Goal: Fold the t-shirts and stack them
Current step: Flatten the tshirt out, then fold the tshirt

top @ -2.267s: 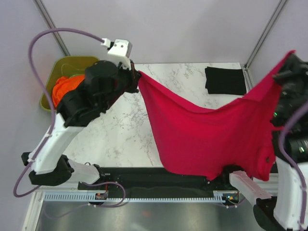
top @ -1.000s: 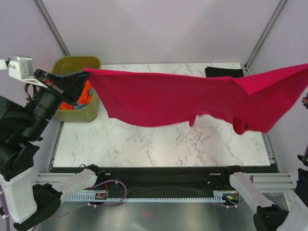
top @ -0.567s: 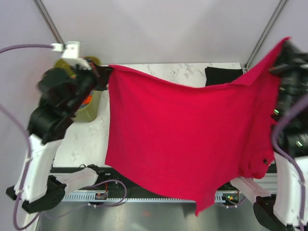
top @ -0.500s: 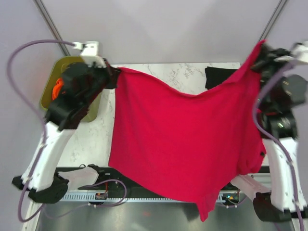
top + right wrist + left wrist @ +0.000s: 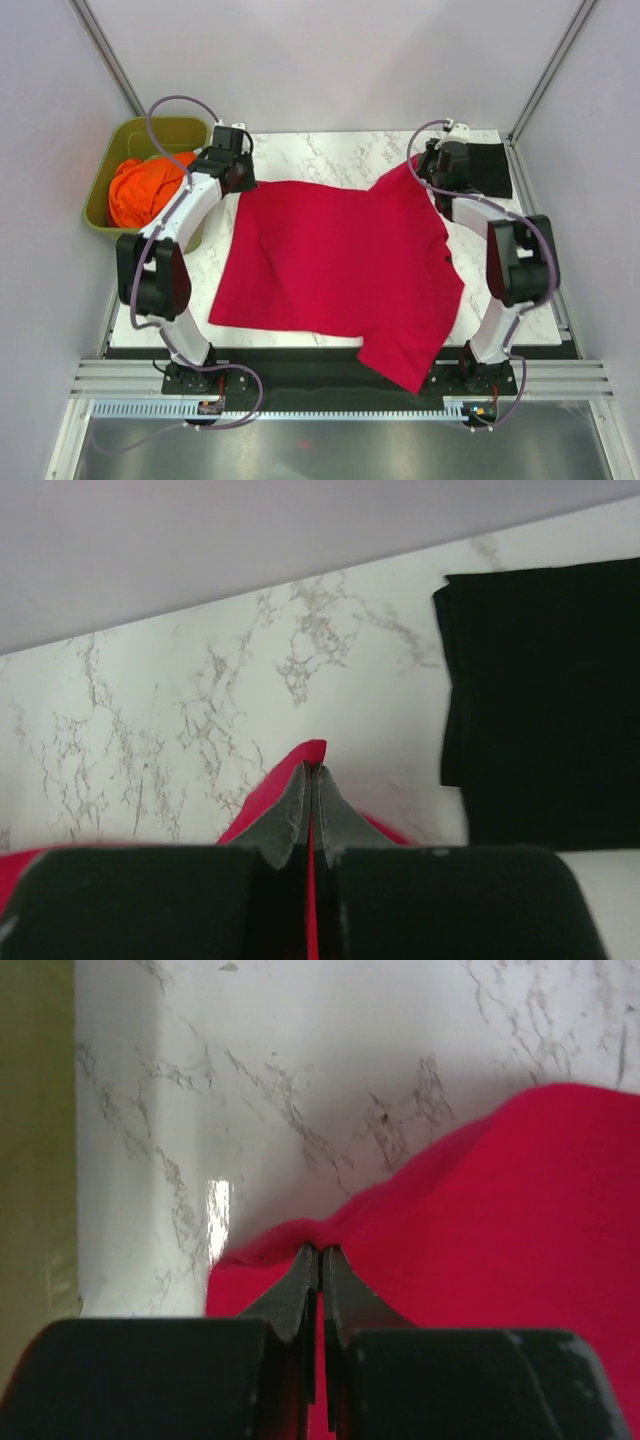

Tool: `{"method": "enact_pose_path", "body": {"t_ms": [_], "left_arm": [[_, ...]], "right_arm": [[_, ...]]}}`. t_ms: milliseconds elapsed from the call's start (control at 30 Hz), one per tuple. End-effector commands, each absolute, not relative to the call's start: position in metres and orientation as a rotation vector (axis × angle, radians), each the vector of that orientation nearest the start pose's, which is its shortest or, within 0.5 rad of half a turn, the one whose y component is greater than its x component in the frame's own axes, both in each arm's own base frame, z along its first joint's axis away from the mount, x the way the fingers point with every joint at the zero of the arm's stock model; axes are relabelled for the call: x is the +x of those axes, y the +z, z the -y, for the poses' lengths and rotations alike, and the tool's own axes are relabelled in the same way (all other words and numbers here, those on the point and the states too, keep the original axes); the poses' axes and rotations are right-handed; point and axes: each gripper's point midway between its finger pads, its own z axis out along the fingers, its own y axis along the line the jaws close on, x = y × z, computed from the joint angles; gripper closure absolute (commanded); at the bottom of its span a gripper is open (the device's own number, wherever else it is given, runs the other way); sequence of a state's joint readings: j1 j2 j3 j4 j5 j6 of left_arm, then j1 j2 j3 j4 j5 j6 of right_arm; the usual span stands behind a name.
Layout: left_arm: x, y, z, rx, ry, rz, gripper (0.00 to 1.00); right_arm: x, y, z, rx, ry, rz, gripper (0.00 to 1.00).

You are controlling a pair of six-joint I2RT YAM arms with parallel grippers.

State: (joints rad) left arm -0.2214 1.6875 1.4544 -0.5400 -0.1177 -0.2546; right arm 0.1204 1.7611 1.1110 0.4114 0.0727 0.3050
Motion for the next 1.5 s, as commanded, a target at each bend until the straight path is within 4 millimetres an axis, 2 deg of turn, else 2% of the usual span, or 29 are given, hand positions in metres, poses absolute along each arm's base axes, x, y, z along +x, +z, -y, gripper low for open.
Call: {"method": "enact_pose_path", "body": {"t_ms": [0,33,67,100,133,167,200,233,300,333,400,433,500,667,800,867,900,967,1000,1033,1067,1100,1133,1167,1200,1267,1300,1400,1467], "left_arm": [[0.495,0.175,0.079,-0.123,-0.147,-2.274,0.98],[0.505,0.172,0.067,-0.156,-0.151,-2.269,0.98],[0.512,0.169,0.063,-0.166,-0.164,-2.269,0.98],[0.525,0.162,0.06,-0.175,-0.176,-2.273,0.98],[0.534,0.162,0.049,-0.201,-0.166,-2.262,0.98],[0.545,0.169,0.05,-0.19,-0.194,-2.245,0.98],[0.553,0.156,0.049,-0.192,-0.209,-2.264,0.98],[0.56,0.152,0.042,-0.204,-0.216,-2.264,0.98],[0.579,0.162,0.042,-0.184,-0.25,-2.223,0.98],[0.587,0.147,0.041,-0.176,-0.247,-2.243,0.98],[0.603,0.157,0.039,-0.132,-0.226,-2.205,0.98],[0.609,0.146,0.037,-0.124,-0.217,-2.215,0.98],[0.622,0.156,0.037,-0.101,-0.213,-2.18,0.98],[0.64,0.146,0.028,-0.091,-0.198,-2.169,0.98],[0.639,0.132,0.028,-0.078,-0.214,-2.193,0.98],[0.638,0.127,0.028,-0.061,-0.205,-2.204,0.98],[0.637,0.129,0.026,-0.057,-0.194,-2.201,0.98],[0.635,0.128,0.027,-0.039,-0.187,-2.207,0.98],[0.635,0.131,0.027,-0.025,-0.188,-2.2,0.98],[0.634,0.132,0.028,-0.007,-0.192,-2.2,0.98],[0.633,0.13,0.029,0.03,-0.192,-2.204,0.98],[0.631,0.131,0.029,0.043,-0.192,-2.203,0.98],[0.63,0.135,0.028,0.048,-0.179,-2.199,0.98],[0.626,0.132,0.024,0.04,-0.158,-2.208,0.98],[0.625,0.131,0.024,0.043,-0.154,-2.21,0.98],[0.619,0.13,0.022,0.054,-0.136,-2.219,0.98],[0.618,0.13,0.023,0.057,-0.136,-2.222,0.98],[0.616,0.125,0.019,0.038,-0.116,-2.234,0.98],[0.614,0.123,0.02,0.025,-0.132,-2.242,0.98]], "right_arm": [[0.582,0.225,-0.093,0.208,0.433,-1.61,1.0],[0.594,0.199,-0.096,0.226,0.443,-1.652,1.0],[0.601,0.195,-0.097,0.226,0.448,-1.656,1.0],[0.614,0.206,-0.101,0.22,0.462,-1.631,1.0],[0.624,0.182,-0.103,0.23,0.466,-1.672,1.0],[0.631,0.177,-0.106,0.228,0.473,-1.683,1.0],[0.643,0.187,-0.109,0.222,0.484,-1.665,1.0],[0.65,0.166,-0.112,0.223,0.495,-1.697,1.0],[0.664,0.17,-0.116,0.23,0.521,-1.675,1.0],[0.669,0.15,-0.12,0.235,0.526,-1.703,1.0],[0.681,0.153,-0.122,0.242,0.532,-1.695,1.0],[0.685,0.14,-0.121,0.251,0.53,-1.711,1.0],[0.692,0.143,-0.125,0.254,0.537,-1.697,1.0],[0.699,0.131,-0.128,0.27,0.519,-1.721,1.0],[0.689,0.126,-0.125,0.28,0.495,-1.76,1.0],[0.684,0.14,-0.127,0.257,0.497,-1.762,1.0],[0.677,0.131,-0.127,0.254,0.489,-1.798,1.0],[0.666,0.148,-0.12,0.256,0.458,-1.795,1.0],[0.654,0.131,-0.116,0.266,0.435,-1.834,1.0],[0.646,0.15,-0.111,0.266,0.417,-1.806,1.0],[0.639,0.151,-0.104,0.27,0.378,-1.805,1.0],[0.625,0.132,-0.098,0.283,0.344,-1.842,1.0],[0.618,0.149,-0.092,0.283,0.33,-1.816,1.0],[0.605,0.134,-0.088,0.287,0.307,-1.849,1.0],[0.599,0.148,-0.085,0.289,0.305,-1.83,1.0],[0.583,0.139,-0.08,0.297,0.293,-1.855,1.0],[0.577,0.152,-0.078,0.298,0.294,-1.836,1.0],[0.555,0.157,-0.079,0.281,0.306,-1.852,1.0],[0.538,0.145,-0.076,0.287,0.295,-1.883,1.0]]}}
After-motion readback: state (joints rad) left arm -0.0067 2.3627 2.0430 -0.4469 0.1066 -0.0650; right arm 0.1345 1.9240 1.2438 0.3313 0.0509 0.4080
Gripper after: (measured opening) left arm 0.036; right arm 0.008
